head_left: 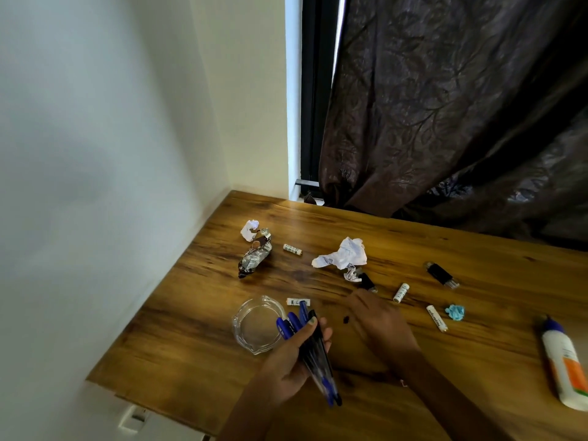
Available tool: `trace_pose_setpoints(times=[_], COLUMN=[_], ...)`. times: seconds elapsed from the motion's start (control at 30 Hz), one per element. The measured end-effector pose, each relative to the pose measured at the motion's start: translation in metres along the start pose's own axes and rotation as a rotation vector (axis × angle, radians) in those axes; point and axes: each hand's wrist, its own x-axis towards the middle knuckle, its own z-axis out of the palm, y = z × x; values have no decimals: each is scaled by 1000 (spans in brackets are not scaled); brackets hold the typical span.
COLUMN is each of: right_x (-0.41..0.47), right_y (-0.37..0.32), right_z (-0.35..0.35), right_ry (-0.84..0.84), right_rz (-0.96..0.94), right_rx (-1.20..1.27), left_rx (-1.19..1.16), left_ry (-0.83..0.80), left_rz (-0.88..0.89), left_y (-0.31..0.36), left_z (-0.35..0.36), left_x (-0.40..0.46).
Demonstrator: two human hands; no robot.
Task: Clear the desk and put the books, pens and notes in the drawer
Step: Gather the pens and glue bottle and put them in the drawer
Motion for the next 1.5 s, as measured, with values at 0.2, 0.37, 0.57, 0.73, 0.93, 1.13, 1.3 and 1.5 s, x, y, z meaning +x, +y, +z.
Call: trace_pose_setpoints(times=[0.2,0.37,0.57,0.73,0.93,1.13,1.3,1.5], right_x=[-34,-58,-94,-129,-196,-282,-369,-465], right_y=[-55,-73,-70,-79,-89,-115,-147,-157], right_z=[-28,-19,-16,-34,-66,-111,-151,-179], right_ry=[223,131,114,247,495,582,613,673], right_rz=[66,161,308,578,1099,1242,1274,1397], right_rx=[199,250,292,341,680,962,988,1021], left_rx=[-41,-47,83,282,316,332,373,453], left_ry=[-65,-178,-224,-247,-313,-355,-356,-350], left_rz=[-55,-200,-336,-359,-371,-333,-385,-483], left_y=[-4,-6,-22,-55,-113,-205,-303,-391], left_z=[9,18,22,40,68,81,81,75], left_x=[10,8,14,7,-23,-66,-118,-166])
